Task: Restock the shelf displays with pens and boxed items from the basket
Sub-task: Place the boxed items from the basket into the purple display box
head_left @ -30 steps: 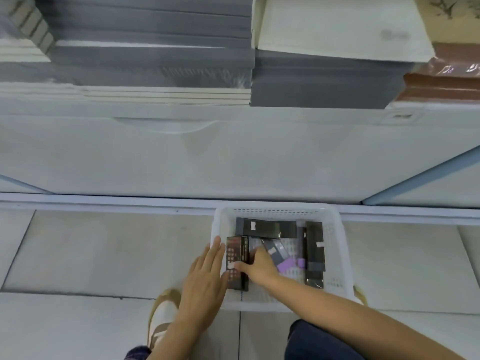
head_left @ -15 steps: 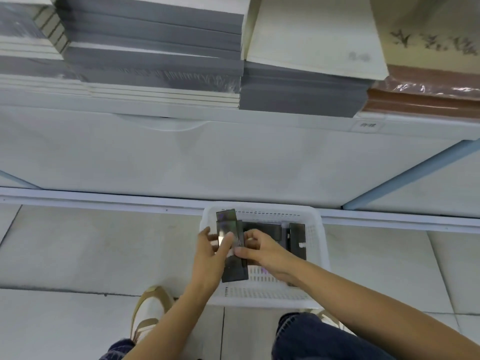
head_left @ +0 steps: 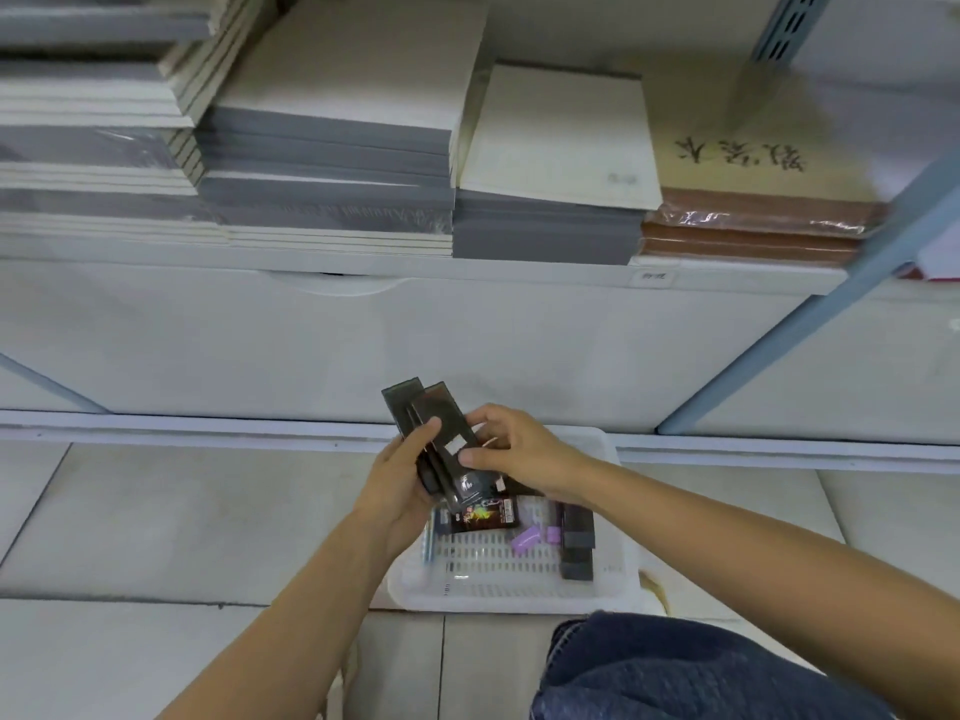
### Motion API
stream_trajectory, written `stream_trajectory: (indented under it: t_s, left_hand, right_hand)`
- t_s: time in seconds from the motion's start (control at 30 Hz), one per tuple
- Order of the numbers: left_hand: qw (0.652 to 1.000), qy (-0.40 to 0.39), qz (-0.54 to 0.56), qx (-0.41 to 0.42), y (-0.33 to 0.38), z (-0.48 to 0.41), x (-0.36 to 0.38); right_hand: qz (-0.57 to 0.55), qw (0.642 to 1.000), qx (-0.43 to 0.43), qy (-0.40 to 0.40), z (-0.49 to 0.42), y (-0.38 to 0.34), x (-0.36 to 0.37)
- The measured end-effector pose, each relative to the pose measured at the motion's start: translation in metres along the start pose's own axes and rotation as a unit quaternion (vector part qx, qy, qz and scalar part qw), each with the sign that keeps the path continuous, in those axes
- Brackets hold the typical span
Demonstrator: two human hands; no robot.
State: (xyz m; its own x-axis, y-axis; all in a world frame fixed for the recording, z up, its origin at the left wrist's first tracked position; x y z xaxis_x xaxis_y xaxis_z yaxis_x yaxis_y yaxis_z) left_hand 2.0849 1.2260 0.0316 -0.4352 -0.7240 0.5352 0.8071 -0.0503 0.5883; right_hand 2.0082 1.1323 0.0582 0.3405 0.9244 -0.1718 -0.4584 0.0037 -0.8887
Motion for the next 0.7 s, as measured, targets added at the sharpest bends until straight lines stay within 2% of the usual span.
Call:
stream_trajectory:
  t_s: [0.1, 0.33, 0.53, 0.7]
  left_hand:
    - [0.999, -0.001, -0.035, 0.019, 0.014, 0.011, 0.009]
    - [0.987, 0.065, -0.071, 0.128, 0.055, 0.046, 0.023]
    - [0.989, 0.034, -0.032, 0.144, 0.090, 0.078, 0.036]
    - [0.980, 0.051, -0.069, 0.180, 0.137, 0.102, 0.037]
  right_hand:
    - [0.011, 1.000, -0.025, -0.003, 0.009, -0.024, -0.009]
    - [0.019, 0.998, -0.058, 0.020, 0.029, -0.078, -0.016]
    - [0.032, 0.991, -0.111, 0.074, 0.052, -0.130, -0.029]
    - [0.049, 0.987, -0.133, 0.075, 0.073, -0.161, -0.034]
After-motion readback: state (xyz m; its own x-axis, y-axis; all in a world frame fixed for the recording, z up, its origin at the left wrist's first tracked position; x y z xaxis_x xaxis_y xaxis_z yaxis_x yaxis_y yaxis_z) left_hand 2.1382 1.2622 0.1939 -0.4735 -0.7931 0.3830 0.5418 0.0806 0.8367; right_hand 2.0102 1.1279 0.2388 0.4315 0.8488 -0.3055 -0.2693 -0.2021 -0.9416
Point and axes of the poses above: each hand's wrist, its own z-axis away from the middle knuckle, its own x-axis out of the palm, y = z × x, the point moved 8 cm from there along -z, towards the middle knuckle, and after that the axes turned 4 degrees about z, right-handed, at the moved point
